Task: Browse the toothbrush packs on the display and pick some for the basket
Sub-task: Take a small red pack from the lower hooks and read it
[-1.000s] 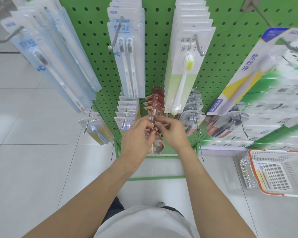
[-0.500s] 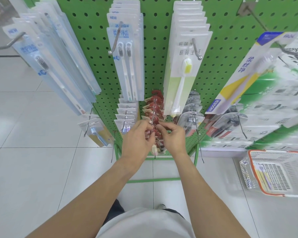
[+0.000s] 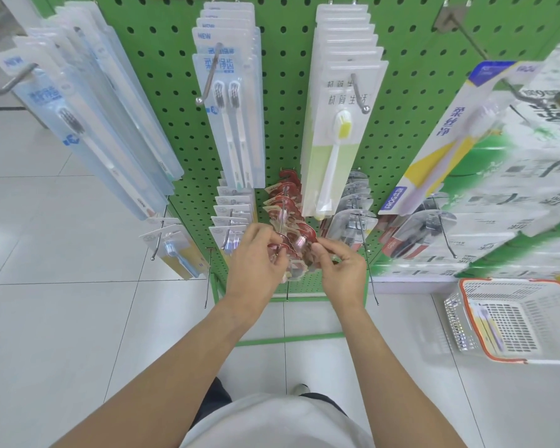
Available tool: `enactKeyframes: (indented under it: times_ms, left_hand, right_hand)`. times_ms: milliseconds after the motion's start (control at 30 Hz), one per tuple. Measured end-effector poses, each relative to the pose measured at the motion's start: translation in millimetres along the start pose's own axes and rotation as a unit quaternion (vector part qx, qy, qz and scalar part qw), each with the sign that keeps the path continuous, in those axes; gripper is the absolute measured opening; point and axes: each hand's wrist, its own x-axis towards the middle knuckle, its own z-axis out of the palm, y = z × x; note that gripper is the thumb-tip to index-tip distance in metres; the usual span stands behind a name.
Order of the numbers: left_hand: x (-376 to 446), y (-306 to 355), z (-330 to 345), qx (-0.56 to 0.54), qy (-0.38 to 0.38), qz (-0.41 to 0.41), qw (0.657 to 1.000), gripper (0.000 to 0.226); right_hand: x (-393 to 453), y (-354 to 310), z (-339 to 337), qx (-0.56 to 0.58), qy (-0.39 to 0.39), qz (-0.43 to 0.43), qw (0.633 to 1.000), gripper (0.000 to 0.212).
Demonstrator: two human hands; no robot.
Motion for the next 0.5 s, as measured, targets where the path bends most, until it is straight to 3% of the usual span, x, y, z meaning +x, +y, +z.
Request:
enactKeyframes:
  times_ms: [200,367,500]
  left_hand:
    - [-3.4,1.7,-0.8,-0.01,-0.004,0.002,1.0,0.014]
    - [-8.6,6.6,-6.3,-0.008,0.006,0.007,1.0,0.025]
    - [-22.3,7.4,-13.2,-0.015,0.065,0.027,0.997,0.035]
  right_hand:
    - [-19.7,-2.9,-19.4,-0.032,0.031,-0.019,0.999,0.025]
    - [-42.8,-3.0,-34.0,-0.124,0.052,-0.133,0.982,0.011]
    - [-56.7,-9.5,-45.5,-0.148,0.041,-0.143,0.978,0.013]
